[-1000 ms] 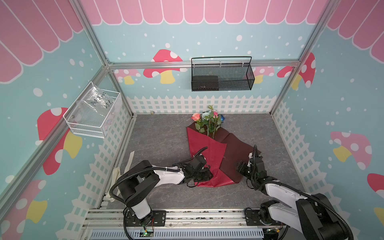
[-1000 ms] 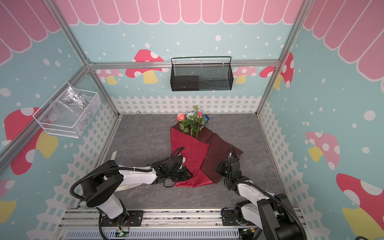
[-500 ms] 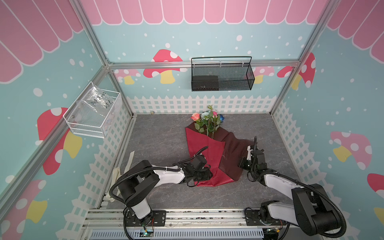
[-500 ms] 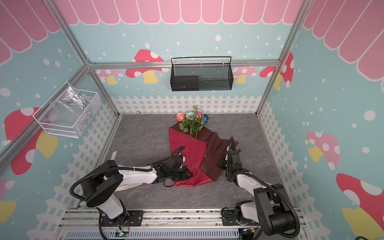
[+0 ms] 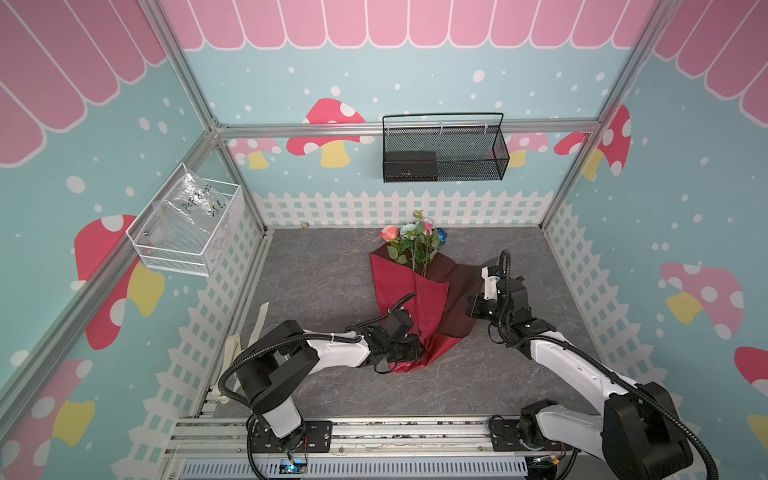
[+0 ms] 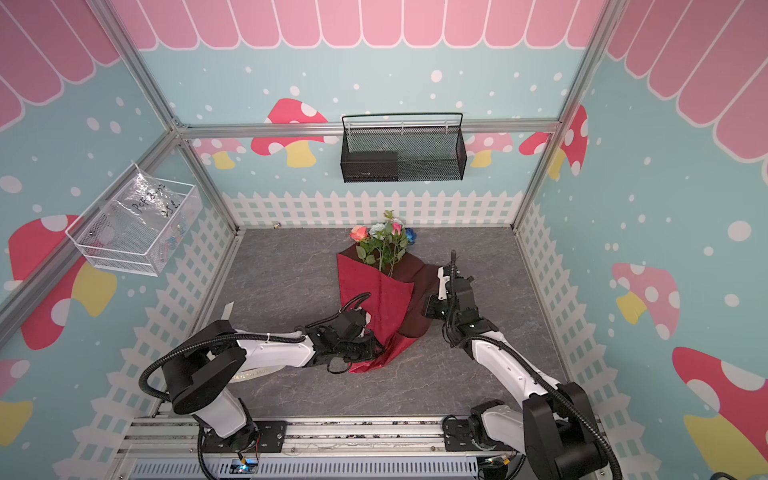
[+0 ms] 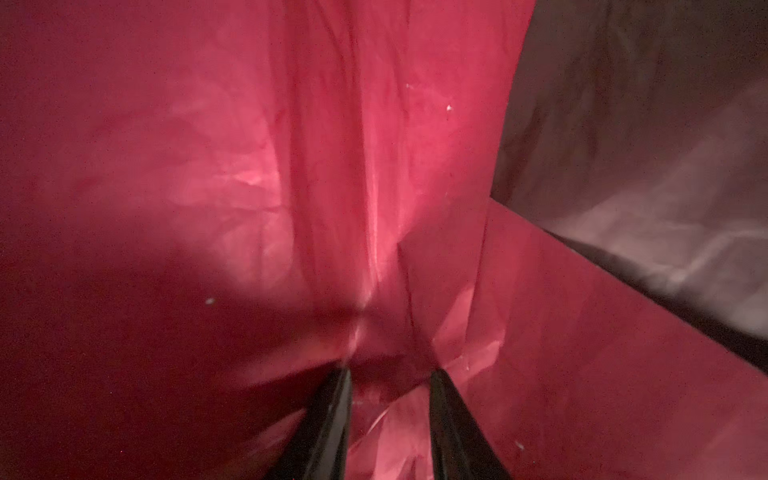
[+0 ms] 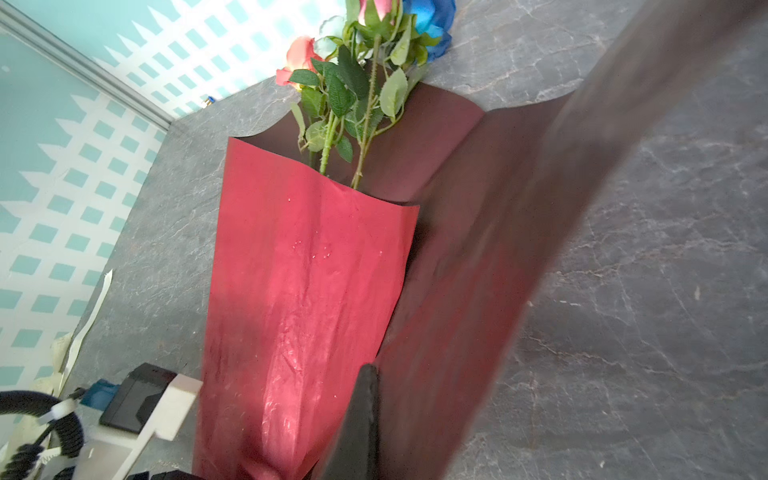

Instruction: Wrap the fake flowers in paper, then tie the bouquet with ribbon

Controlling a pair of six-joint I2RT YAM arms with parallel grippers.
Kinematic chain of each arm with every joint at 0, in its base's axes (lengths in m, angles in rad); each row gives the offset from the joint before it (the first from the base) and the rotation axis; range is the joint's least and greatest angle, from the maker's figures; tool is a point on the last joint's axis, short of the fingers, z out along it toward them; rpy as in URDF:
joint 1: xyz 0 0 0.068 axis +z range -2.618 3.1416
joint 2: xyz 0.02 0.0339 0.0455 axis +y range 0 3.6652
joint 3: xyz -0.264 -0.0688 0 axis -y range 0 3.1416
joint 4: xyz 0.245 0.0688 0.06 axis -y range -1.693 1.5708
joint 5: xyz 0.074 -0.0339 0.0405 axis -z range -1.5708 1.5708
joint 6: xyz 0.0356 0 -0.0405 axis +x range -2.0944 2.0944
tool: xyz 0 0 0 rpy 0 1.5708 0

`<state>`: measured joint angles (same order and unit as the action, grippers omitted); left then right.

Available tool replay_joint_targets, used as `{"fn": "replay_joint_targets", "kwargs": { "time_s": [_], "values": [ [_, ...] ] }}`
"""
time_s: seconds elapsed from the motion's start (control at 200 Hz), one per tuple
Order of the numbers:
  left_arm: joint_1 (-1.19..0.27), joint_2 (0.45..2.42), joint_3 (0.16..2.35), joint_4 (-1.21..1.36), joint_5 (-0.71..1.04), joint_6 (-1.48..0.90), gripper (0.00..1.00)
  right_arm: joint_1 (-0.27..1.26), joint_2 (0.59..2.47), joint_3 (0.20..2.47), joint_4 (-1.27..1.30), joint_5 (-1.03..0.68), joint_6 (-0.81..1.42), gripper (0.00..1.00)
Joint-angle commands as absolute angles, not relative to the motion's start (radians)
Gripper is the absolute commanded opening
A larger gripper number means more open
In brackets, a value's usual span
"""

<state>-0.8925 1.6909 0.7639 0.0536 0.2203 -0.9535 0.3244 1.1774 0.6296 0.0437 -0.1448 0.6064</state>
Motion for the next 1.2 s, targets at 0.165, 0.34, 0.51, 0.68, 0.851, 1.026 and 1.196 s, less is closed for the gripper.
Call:
{"fn": "replay_joint_targets", "kwargs": {
  "time_s": [0.165, 0.34, 0.51, 0.68, 0.851, 1.026, 1.196],
  "values": [
    [-0.873, 1.552, 0.798, -0.036, 0.185, -0.907, 0.44, 0.416, 1.275, 0.785, -0.101, -0.015, 0.521, 0.01],
    [-0.818, 1.419, 0.738, -0.131, 0.066, -0.962, 0.42, 0.466, 1.355, 0.87, -0.149, 0.029, 0.48, 0.01],
    [-0.749, 1.347, 0.652, -0.175, -0.022, -1.002, 0.35, 0.522, 1.427, 0.95, -0.19, 0.063, 0.445, 0.01],
    [-0.735, 1.392, 0.629, -0.138, -0.008, -0.998, 0.31, 0.587, 1.523, 1.055, -0.242, 0.104, 0.403, 0.02],
    [-0.735, 1.48, 0.62, -0.027, 0.057, -1.012, 0.25, 0.634, 1.631, 1.168, -0.307, 0.127, 0.368, 0.02],
    [-0.734, 1.508, 0.612, 0.025, 0.08, -1.025, 0.23, 0.684, 1.725, 1.272, -0.351, 0.147, 0.34, 0.04],
    [-0.735, 1.504, 0.615, 0.026, 0.084, -1.019, 0.22, 0.723, 1.809, 1.348, -0.35, 0.135, 0.328, 0.04]
  ]
}}
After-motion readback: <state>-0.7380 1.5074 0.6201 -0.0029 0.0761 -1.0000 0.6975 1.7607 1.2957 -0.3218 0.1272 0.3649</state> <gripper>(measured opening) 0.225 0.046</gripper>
